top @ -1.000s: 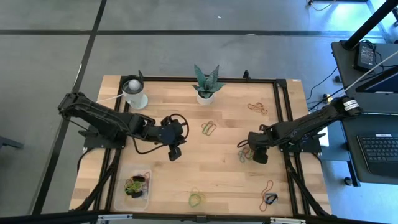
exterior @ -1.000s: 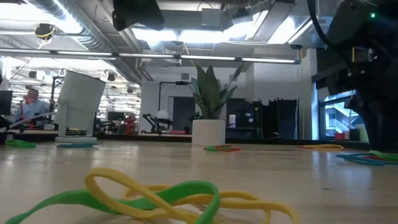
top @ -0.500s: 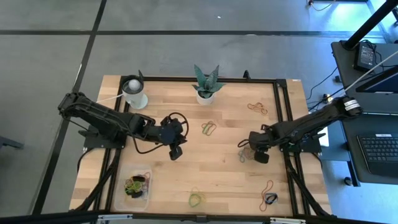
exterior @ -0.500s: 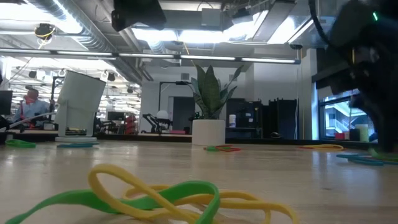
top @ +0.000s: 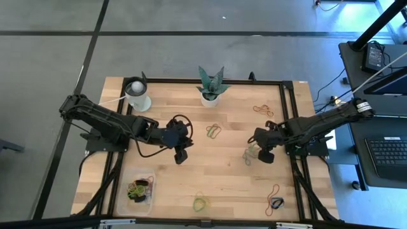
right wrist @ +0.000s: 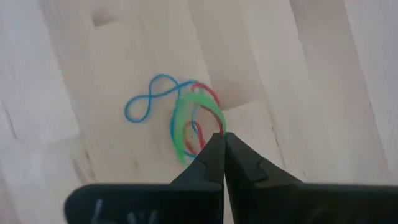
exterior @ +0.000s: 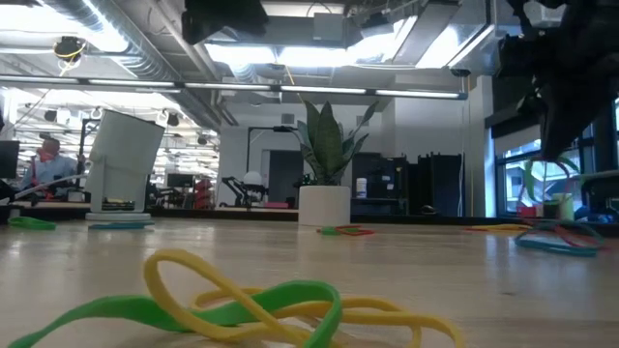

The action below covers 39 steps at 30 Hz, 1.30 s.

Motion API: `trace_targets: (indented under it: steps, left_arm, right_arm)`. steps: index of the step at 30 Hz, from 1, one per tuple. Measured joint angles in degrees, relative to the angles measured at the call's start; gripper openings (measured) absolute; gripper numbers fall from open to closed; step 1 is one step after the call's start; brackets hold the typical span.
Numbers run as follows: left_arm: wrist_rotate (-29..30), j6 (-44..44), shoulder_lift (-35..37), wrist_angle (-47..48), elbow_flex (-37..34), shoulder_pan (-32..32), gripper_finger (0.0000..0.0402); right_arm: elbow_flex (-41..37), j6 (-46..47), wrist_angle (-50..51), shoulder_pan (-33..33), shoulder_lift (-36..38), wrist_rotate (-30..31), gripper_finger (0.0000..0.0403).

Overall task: Pick and place rubber bands into bin
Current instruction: Put the red rubber band into the transparent bin

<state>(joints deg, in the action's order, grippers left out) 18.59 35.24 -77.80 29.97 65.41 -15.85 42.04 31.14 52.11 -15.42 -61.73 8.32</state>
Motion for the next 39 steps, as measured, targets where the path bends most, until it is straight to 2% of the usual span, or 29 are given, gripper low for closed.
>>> trace_targets:
  steps: [19,25,31,39]
  left_arm:
    - [0.0,0.0,0.0,-0.3,0.0,0.0,0.0059]
    - [0.0,0.1,0.0,-0.3,0.0,0.0,0.0059]
    - [0.0,2.2,0.0,-0.3,0.0,0.0,0.0059]
    - [0.1,2.5,0.0,-0.3,0.0,0.0,0.0059]
  right_arm:
    - [-0.7,4.1,-0.5,-0.6,-0.1,-1.0,0.0005]
    - [-4.3,5.4,-5.4,-0.5,-0.2,-3.8,0.0008]
    - [-10.0,8.1,-11.4,-0.6,-0.2,-4.6,0.0035]
    - [-15.2,9.2,-11.7,-0.5,-0.3,-7.0,0.0079]
